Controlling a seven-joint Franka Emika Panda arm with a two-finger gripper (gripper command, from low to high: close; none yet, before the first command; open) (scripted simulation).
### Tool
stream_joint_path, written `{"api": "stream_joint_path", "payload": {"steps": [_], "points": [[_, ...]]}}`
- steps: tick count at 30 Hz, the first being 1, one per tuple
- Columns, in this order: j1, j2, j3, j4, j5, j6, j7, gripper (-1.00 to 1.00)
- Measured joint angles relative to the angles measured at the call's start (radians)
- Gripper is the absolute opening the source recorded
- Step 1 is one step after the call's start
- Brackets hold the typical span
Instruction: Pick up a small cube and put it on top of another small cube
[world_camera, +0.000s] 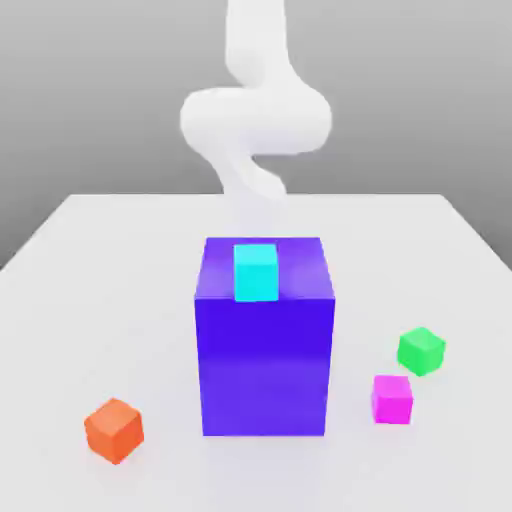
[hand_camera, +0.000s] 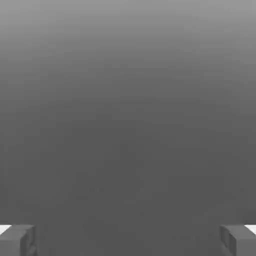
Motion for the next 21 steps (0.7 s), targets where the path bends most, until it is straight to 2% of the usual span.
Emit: {"api": "stream_joint_path", "payload": {"steps": [8,15,21], "points": [[0.216,0.302,-0.032,-0.162,0.044,0.187,-0.371,0.00],[0.352,0.557,-0.007,-0.299,0.070,0.344,-0.675,0.00],[0.431,0.771,0.034,-0.409,-0.002,0.483,-0.857,0.00]]}}
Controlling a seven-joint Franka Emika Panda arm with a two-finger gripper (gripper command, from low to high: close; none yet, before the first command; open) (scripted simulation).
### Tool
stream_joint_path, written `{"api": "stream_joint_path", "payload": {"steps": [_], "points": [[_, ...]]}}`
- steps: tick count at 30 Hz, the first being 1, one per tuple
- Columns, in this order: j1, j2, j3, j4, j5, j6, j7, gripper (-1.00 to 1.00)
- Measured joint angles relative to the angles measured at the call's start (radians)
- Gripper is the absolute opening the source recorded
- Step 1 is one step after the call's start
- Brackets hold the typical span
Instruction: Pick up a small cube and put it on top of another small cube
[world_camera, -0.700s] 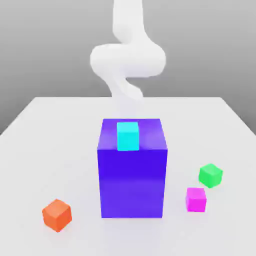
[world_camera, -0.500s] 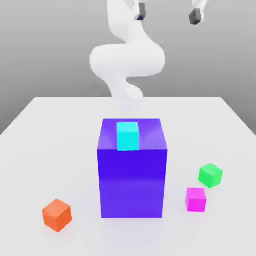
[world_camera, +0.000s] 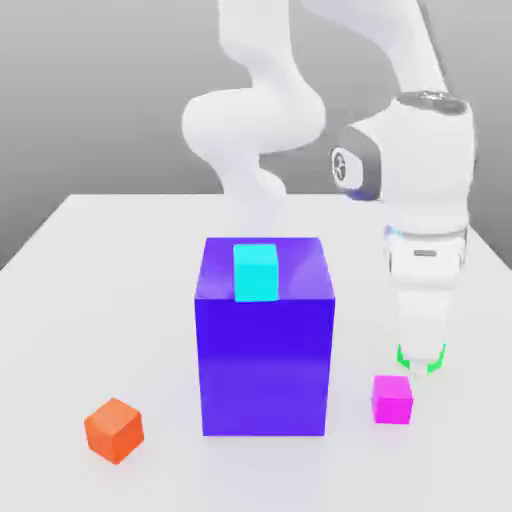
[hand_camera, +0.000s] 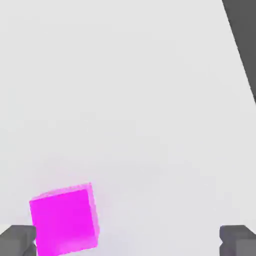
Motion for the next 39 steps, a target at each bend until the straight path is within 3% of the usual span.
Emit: {"api": "stream_joint_path", "payload": {"steps": [6,7,14,20,28,35,36,39], "points": [[0.010,0.217,-0.012,0.023,-0.034,0.172,-0.004,0.00],[0.010,0.246,-0.012,0.028,-0.034,0.195,-0.004,-1.00],[0.009,0.249,-0.012,0.029,-0.036,0.196,-0.002,-1.00],[0.003,0.056,-0.002,-0.008,-0.022,0.040,-0.013,-1.00],[0.216,-0.232,0.103,-0.120,0.055,-0.136,-0.348,-1.00],[0.228,-0.049,0.112,-0.125,-0.016,0.051,-0.339,-1.00],[0.229,-0.018,0.106,-0.123,-0.034,0.080,-0.327,1.00],[0.229,-0.018,0.106,-0.123,-0.034,0.080,-0.327,1.00]]}}
